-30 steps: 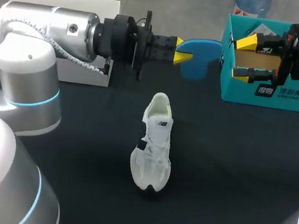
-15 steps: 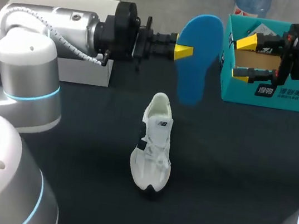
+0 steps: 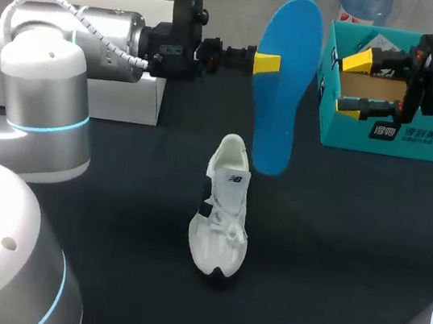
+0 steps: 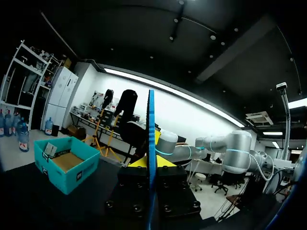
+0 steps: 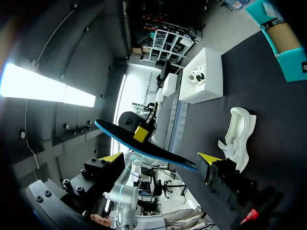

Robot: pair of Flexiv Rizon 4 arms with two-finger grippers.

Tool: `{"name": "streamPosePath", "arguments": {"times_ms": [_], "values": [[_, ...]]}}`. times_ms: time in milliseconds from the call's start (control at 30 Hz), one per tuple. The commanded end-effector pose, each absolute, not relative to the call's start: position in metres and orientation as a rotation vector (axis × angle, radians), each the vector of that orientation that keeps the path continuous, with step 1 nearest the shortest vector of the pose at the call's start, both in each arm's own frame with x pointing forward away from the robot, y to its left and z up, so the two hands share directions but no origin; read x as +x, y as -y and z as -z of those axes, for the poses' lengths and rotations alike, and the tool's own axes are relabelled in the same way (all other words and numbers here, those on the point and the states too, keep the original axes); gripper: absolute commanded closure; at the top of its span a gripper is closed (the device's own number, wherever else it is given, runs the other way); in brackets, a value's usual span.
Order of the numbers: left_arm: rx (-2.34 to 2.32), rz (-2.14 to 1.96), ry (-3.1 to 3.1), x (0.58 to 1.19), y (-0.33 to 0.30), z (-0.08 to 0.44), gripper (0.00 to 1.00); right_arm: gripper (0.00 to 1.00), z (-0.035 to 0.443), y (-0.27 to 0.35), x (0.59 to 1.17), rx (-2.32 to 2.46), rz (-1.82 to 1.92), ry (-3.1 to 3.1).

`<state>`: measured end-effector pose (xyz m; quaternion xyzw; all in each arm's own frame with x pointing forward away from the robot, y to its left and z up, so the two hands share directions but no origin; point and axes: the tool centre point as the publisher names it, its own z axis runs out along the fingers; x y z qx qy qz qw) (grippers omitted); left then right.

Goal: Take the shoe out of the shoebox, open the shoe tongue, remove and reinsert the insole, then place the shoe into the shoebox

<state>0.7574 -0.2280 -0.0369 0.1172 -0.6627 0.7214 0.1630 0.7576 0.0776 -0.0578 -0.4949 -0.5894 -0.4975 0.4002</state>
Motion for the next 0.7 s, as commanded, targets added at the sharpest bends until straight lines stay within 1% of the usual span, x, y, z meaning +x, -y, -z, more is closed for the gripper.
{"name": "streamPosePath", "arguments": {"times_ms": [33, 200, 233, 433, 700], "values": [[0.885, -1.602, 1.496, 0.757, 0.230, 0.035, 1.00, 0.00, 0.058, -0.079, 0.758, -1.254, 1.258, 1.491], [0.885, -1.602, 1.496, 0.757, 0.230, 0.035, 1.00, 0.00, 0.058, -0.079, 0.758, -1.254, 1.258, 1.491], [0.919, -1.523, 1.490, 0.759, 0.230, 0.036, 1.00, 0.00, 0.058, -0.079, 0.758, -1.254, 1.258, 1.491], [1.033, -1.331, 1.369, 0.762, 0.230, 0.043, 1.00, 0.00, 0.058, -0.079, 0.758, -1.254, 1.258, 1.491], [1.069, -1.259, 1.318, 0.765, 0.235, 0.057, 1.00, 0.00, 0.058, -0.079, 0.758, -1.254, 1.258, 1.491]]}}
